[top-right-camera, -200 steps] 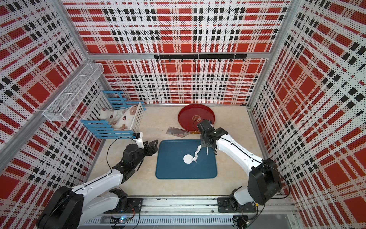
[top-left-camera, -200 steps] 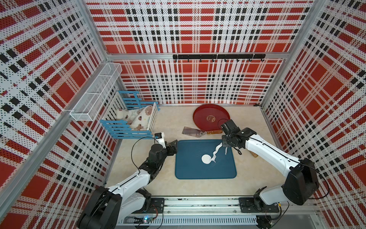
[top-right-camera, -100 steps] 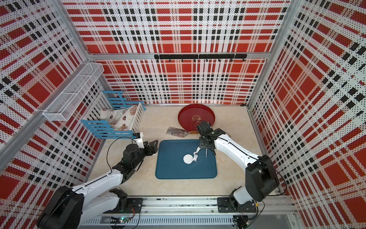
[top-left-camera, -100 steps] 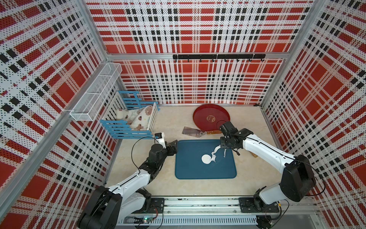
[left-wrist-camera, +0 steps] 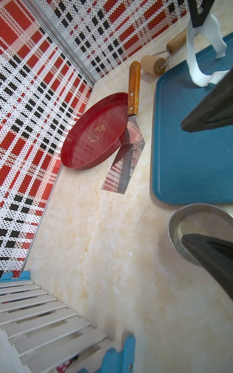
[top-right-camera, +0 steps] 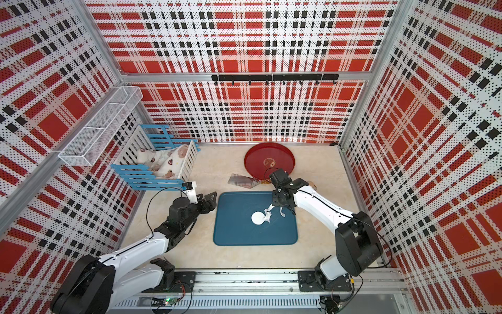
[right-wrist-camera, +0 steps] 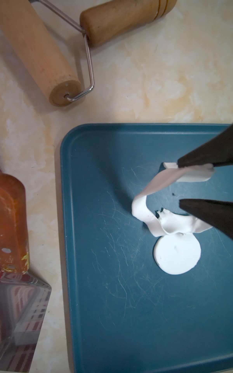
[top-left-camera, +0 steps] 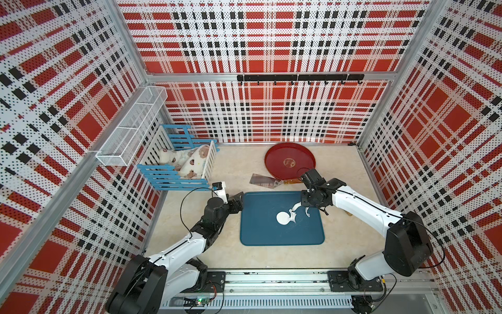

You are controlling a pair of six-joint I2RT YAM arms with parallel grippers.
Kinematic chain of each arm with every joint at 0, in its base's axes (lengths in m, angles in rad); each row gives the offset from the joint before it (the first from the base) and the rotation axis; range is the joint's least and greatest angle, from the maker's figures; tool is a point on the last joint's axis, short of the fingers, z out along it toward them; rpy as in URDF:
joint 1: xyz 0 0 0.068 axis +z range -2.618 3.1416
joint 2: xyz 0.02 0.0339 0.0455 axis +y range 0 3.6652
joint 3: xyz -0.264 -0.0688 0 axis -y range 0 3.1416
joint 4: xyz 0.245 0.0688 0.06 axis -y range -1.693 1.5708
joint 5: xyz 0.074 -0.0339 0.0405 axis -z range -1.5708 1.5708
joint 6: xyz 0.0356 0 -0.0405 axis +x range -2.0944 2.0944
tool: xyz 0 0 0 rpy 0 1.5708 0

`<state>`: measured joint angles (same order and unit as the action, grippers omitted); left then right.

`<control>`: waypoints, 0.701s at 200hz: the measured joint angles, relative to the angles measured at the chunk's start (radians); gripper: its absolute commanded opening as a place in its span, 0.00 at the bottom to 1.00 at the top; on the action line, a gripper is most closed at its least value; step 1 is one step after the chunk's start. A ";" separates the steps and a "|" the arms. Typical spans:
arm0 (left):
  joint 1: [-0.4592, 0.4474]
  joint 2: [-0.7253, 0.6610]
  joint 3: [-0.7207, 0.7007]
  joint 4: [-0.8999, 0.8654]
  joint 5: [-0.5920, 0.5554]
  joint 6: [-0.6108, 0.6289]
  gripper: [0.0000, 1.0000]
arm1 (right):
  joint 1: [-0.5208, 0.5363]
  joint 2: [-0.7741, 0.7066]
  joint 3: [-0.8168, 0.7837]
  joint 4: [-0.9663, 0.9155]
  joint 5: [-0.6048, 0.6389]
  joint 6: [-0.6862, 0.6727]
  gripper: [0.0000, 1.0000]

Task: Roll out the dumpling wrappers from the dough
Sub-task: Remove the dumpling wrapper from the work surface.

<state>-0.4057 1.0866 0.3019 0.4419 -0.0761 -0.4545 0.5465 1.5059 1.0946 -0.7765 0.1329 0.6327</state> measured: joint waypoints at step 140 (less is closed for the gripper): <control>0.000 0.000 0.000 0.000 0.000 0.000 0.84 | 0.074 0.151 -0.022 0.082 -0.131 0.020 0.44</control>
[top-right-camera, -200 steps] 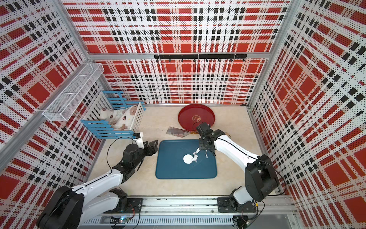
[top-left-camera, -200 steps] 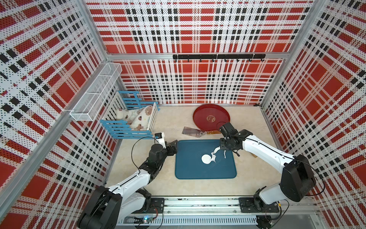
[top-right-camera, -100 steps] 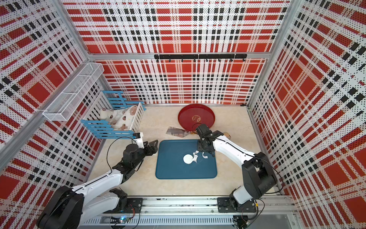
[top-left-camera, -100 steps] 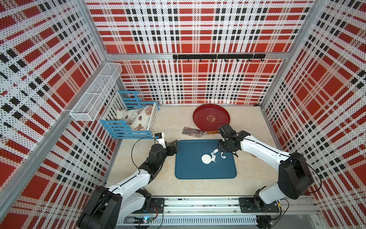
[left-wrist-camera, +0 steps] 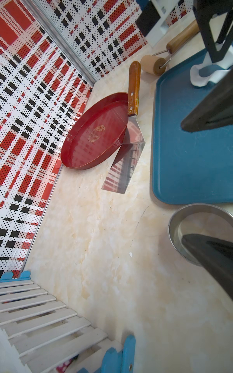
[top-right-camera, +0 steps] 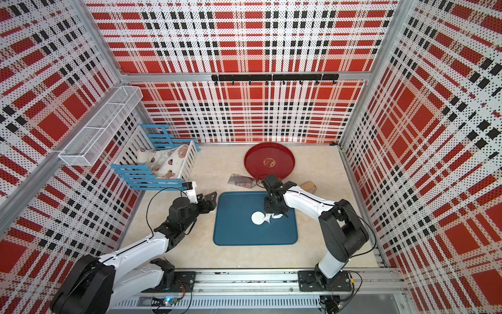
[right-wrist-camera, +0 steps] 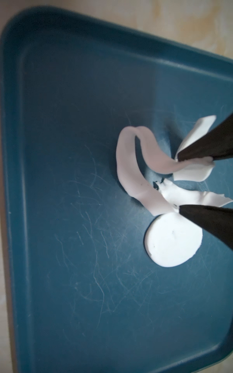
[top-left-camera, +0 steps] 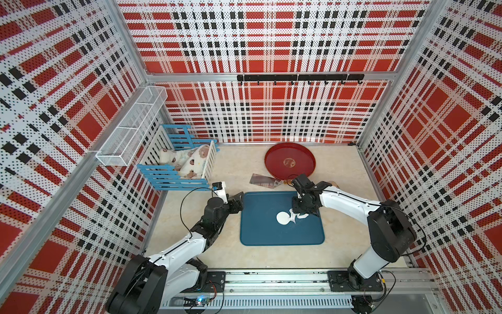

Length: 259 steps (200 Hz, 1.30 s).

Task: Roll out the dumpling wrappers from the dough
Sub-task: Remove the dumpling wrapper from the work surface.

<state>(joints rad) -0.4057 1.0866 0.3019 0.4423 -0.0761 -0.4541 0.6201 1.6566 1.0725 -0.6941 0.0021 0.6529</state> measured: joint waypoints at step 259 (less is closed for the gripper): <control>0.000 0.000 0.000 0.000 0.000 0.000 0.84 | 0.032 0.084 0.026 0.003 0.002 0.020 0.44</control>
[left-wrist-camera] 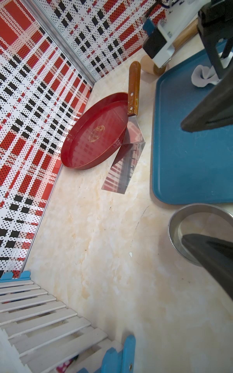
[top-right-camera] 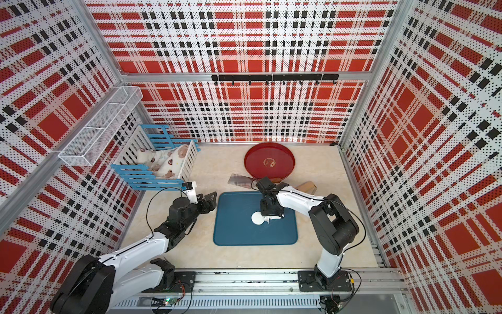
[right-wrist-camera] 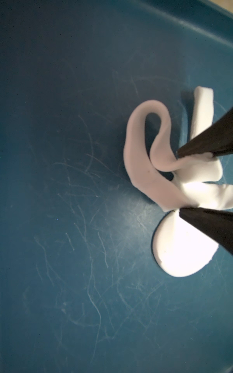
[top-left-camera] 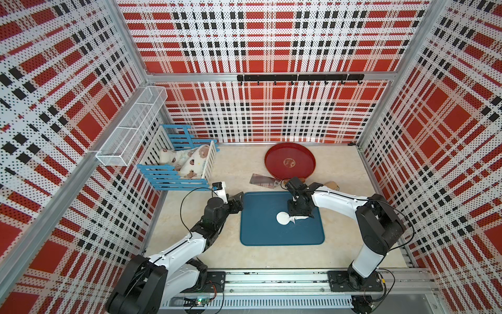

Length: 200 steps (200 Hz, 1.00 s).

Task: Roll out the dumpling wrappers from the dough
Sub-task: Remove the dumpling wrapper from the work surface.

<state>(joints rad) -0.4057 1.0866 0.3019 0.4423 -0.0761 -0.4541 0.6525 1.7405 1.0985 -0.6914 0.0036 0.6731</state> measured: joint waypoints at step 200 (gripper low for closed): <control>0.000 0.000 0.000 0.000 0.000 0.000 0.84 | 0.005 0.003 -0.002 -0.024 0.032 0.009 0.29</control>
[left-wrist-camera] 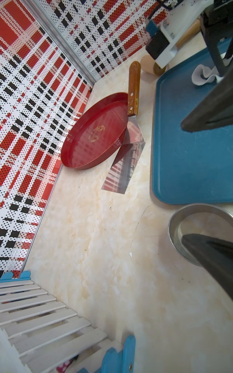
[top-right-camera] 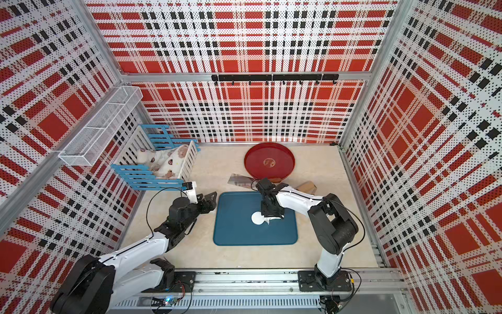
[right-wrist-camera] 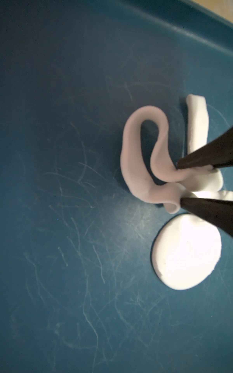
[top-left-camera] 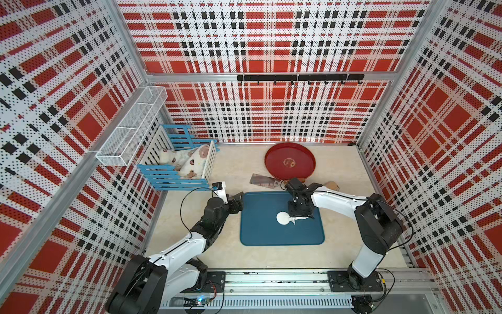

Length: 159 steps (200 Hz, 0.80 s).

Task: Roll out the dumpling wrappers from the dough
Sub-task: Remove the dumpling wrapper from the work surface.

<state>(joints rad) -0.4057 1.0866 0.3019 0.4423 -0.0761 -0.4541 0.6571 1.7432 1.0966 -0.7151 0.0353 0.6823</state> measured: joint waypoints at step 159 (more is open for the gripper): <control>0.000 0.000 0.000 0.000 0.000 0.000 0.84 | -0.058 -0.097 -0.072 -0.055 0.050 -0.007 0.28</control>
<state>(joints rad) -0.4061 1.0866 0.3019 0.4423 -0.0761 -0.4541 0.5987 1.6459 1.0241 -0.7696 0.0853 0.6754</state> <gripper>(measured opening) 0.839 0.284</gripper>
